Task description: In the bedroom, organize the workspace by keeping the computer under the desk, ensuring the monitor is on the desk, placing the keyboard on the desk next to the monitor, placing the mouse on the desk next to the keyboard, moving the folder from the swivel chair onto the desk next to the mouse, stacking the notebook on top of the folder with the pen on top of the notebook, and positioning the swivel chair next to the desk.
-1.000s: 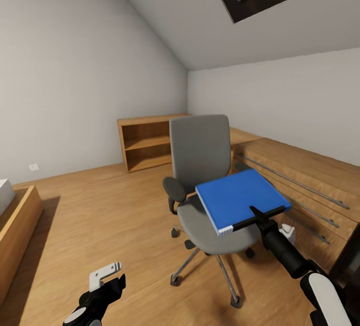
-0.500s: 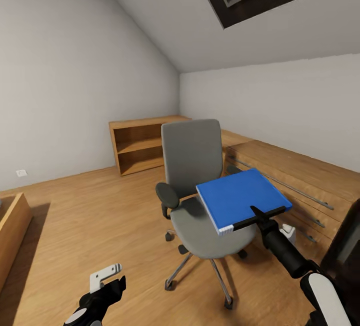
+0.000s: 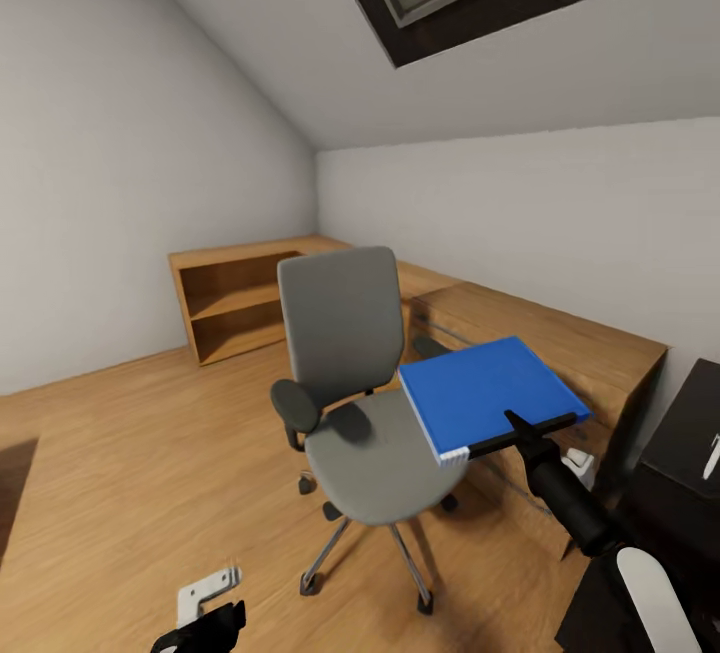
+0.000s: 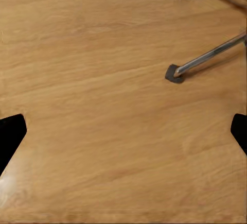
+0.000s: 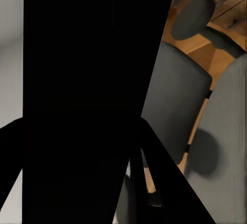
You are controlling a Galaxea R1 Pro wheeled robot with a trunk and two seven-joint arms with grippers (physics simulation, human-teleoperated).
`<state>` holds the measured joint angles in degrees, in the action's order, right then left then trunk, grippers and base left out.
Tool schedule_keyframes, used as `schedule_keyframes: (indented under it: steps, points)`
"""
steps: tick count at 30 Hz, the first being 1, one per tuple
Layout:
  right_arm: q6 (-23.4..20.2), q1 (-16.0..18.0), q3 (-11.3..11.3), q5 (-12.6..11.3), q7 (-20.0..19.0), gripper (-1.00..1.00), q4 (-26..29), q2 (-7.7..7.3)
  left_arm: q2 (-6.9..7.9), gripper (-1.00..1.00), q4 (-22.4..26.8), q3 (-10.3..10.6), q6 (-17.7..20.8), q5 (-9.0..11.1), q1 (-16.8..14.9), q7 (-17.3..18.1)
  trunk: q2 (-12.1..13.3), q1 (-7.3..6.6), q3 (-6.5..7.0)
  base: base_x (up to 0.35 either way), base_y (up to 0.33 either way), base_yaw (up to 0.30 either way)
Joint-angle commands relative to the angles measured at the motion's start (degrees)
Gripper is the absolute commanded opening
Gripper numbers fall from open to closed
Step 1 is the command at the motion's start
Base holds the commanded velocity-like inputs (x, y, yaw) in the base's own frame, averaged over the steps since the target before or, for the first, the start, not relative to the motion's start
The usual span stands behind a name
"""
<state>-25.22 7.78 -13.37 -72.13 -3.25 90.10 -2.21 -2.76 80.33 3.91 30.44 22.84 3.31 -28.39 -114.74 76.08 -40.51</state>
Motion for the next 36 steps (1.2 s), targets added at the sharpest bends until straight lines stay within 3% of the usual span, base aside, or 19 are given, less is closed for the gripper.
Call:
schedule_keyframes:
  steps: [1, 6, 7, 8, 13, 18, 19, 25, 36]
  points:
    - [-0.3, 0.0, -0.1, -0.2, -0.1, -1.00, 0.0, 0.01, 0.38, 1.00, -2.5, 0.0, -0.1, 0.5, 0.0, -0.5, 0.4, -0.23, 0.14, 0.000, 0.000, -0.267]
    - [-0.5, 0.0, 0.0, -0.2, -0.1, -1.00, 0.0, 0.01, 2.28, 1.00, -14.7, 0.0, -2.8, 0.3, 0.0, -0.4, 2.4, -1.33, 1.04, 0.000, 0.000, -0.256]
    - [-0.6, 0.0, 0.0, -0.2, -0.1, -1.00, 0.0, 0.01, 2.49, 1.00, -17.3, 0.1, -5.3, 0.3, 0.0, -0.2, 2.8, -1.55, 1.22, 0.000, 0.000, -0.135]
    - [-0.7, 0.0, 0.1, -0.2, -0.1, -1.00, -0.1, 0.01, 2.65, 1.00, -21.5, 0.3, -11.9, 0.2, 0.0, 0.4, 3.2, -1.77, 1.40, 0.000, 0.000, -0.044]
    - [-0.8, 0.0, 0.1, -0.2, -0.2, -1.00, -0.3, 0.01, 2.77, 1.00, -23.6, 0.4, -15.9, 0.2, 0.0, 0.8, 5.2, -2.87, 2.30, 0.000, 0.000, -0.018]
    - [-0.8, 0.0, 0.1, -0.2, -0.1, -1.00, -0.4, 0.00, 2.72, 1.00, -23.7, 0.2, -16.7, 0.3, 0.0, 0.9, 7.2, -3.97, 3.19, 0.000, 0.000, -0.002]
    - [-1.0, 0.0, 0.0, -0.2, 0.0, -1.00, -0.5, -0.09, 2.52, 1.00, -23.7, 0.4, -24.7, 0.4, 0.0, 0.9, 7.6, -4.18, 3.37, 0.000, 0.000, 0.000]
    - [-1.0, 0.0, 0.0, -0.1, 0.0, -1.00, -0.5, -0.08, 2.50, 1.00, -26.7, 0.8, -26.5, 0.3, 0.0, 0.9, 10.0, -5.50, 4.45, 0.000, 0.164, 0.000]
    - [-0.8, 0.0, 0.0, 0.0, 0.1, -1.00, -0.5, -0.02, 2.48, 1.00, -27.4, 0.8, -26.6, 0.3, 0.0, 0.9, 14.4, -7.92, 6.43, 0.006, 0.312, -0.001]
